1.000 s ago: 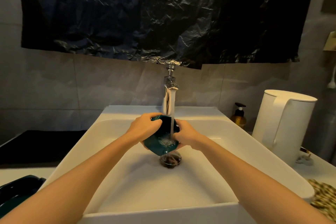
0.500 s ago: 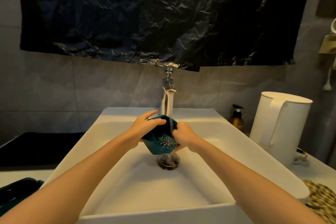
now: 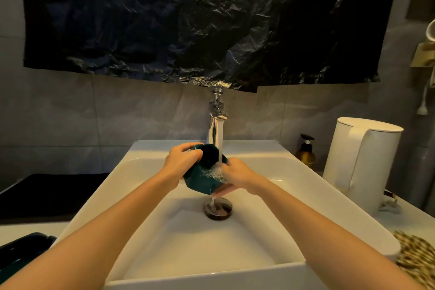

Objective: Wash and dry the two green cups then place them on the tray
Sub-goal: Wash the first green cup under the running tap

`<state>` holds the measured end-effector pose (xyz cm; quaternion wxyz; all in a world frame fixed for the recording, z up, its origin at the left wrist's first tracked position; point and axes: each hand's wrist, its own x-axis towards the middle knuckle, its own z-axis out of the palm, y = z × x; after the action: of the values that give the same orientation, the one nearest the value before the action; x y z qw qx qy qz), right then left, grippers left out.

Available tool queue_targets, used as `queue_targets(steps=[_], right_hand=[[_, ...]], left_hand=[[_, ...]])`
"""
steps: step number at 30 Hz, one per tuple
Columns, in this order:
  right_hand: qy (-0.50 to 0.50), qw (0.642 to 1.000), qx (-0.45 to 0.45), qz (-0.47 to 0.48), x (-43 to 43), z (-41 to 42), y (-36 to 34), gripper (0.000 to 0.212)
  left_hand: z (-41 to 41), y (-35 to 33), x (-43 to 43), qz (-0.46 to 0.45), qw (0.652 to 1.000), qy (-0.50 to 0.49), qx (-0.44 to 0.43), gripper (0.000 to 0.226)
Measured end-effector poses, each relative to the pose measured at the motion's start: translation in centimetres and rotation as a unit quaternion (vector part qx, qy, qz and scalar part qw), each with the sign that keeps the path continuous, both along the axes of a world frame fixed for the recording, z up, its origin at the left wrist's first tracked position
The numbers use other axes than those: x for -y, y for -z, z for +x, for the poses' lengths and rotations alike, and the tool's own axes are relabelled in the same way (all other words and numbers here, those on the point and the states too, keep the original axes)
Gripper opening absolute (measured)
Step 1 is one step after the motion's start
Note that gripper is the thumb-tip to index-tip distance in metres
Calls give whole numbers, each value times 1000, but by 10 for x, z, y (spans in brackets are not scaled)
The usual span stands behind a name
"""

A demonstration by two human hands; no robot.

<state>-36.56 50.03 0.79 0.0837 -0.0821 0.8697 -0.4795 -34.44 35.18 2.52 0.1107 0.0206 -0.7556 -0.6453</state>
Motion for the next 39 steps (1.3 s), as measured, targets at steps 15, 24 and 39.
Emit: queue_targets(steps=[15,24,39], right_hand=[[-95,988,77,-96,-3,-4,-2,16],[73,980,-160,89,2,-1,-2,17],[14,992,68,-107,3,12,0,38]], left_hand=[[0,-2,5,-60,997,-11,-41,27],[6,-4,-2,-59,996,59,1,30],[10,-2,-3,-44,995,65,69,32]])
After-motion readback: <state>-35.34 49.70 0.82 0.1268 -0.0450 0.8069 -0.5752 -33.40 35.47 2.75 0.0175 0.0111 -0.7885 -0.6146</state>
